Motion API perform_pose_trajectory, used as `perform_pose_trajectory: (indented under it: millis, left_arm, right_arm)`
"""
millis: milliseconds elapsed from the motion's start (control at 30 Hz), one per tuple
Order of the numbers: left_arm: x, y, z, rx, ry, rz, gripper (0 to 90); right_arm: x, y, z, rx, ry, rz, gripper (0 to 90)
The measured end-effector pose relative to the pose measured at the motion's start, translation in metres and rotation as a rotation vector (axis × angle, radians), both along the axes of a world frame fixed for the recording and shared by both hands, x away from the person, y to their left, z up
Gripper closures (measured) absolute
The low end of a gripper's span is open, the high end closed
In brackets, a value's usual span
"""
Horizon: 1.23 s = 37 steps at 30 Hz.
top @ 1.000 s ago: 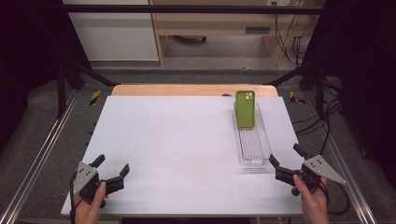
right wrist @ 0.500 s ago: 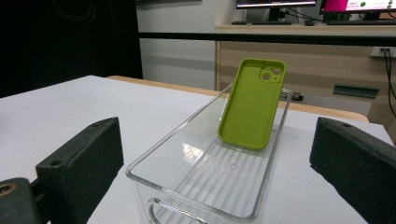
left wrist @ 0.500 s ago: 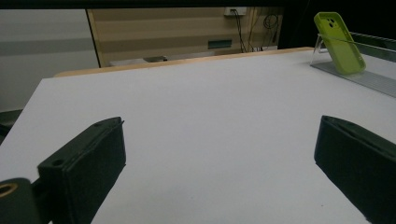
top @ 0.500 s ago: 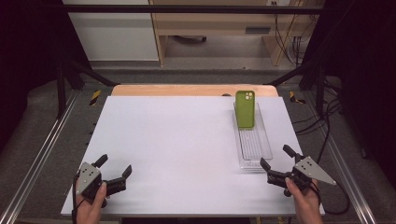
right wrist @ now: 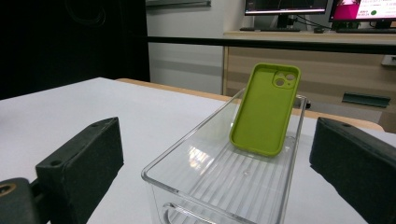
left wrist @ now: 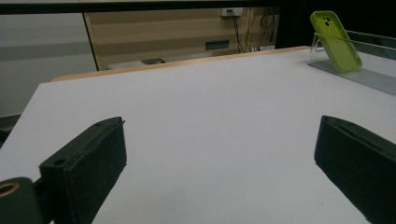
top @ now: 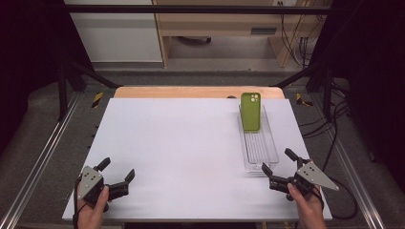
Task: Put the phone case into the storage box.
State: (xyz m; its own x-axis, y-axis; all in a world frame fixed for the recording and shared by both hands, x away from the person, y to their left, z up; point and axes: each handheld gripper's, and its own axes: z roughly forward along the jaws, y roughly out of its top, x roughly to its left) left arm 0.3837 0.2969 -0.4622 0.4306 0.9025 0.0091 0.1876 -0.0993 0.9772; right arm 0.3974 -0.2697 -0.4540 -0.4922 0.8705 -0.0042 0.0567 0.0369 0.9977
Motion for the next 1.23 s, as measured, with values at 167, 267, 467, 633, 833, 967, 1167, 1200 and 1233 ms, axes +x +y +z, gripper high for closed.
perform_pose_trajectory:
  millis: [167, 267, 467, 633, 833, 967, 1167, 1200, 1233]
  left_arm:
    - [0.0, 0.0, 0.001, 0.008, -0.01, -0.006, 2.2]
    - [0.0, 0.0, 0.001, 0.009, -0.011, -0.008, 2.2]
    - [-0.001, 0.002, 0.002, 0.001, -0.025, -0.01, 2.1]
    - [-0.001, 0.005, 0.003, -0.009, -0.033, -0.014, 2.1]
    - [-0.002, 0.009, 0.003, -0.022, -0.046, -0.03, 2.2]
    - [-0.002, 0.01, 0.004, -0.035, -0.057, -0.043, 2.2]
    - [-0.004, 0.009, 0.007, -0.047, -0.087, -0.077, 2.0]
    - [-0.005, 0.008, 0.007, -0.048, -0.093, -0.082, 1.9]
    - [-0.005, 0.008, 0.008, -0.047, -0.097, -0.086, 1.9]
  right_arm:
    - [0.0, 0.004, -0.002, -0.005, -0.006, 0.009, 3.0]
    - [0.0, 0.007, -0.004, -0.002, -0.002, 0.015, 3.0]
    - [0.001, 0.014, -0.006, -0.015, -0.004, 0.028, 3.0]
    - [0.002, 0.021, -0.006, -0.016, -0.006, 0.046, 3.0]
    - [0.005, 0.029, -0.008, -0.021, -0.004, 0.067, 2.9]
    - [0.005, 0.032, -0.01, -0.035, -0.001, 0.081, 2.9]
    - [0.004, 0.032, -0.013, -0.04, 0.002, 0.086, 2.9]
    - [0.004, 0.032, -0.013, -0.039, 0.003, 0.086, 2.9]
    - [0.004, 0.031, -0.014, -0.043, 0.001, 0.085, 2.9]
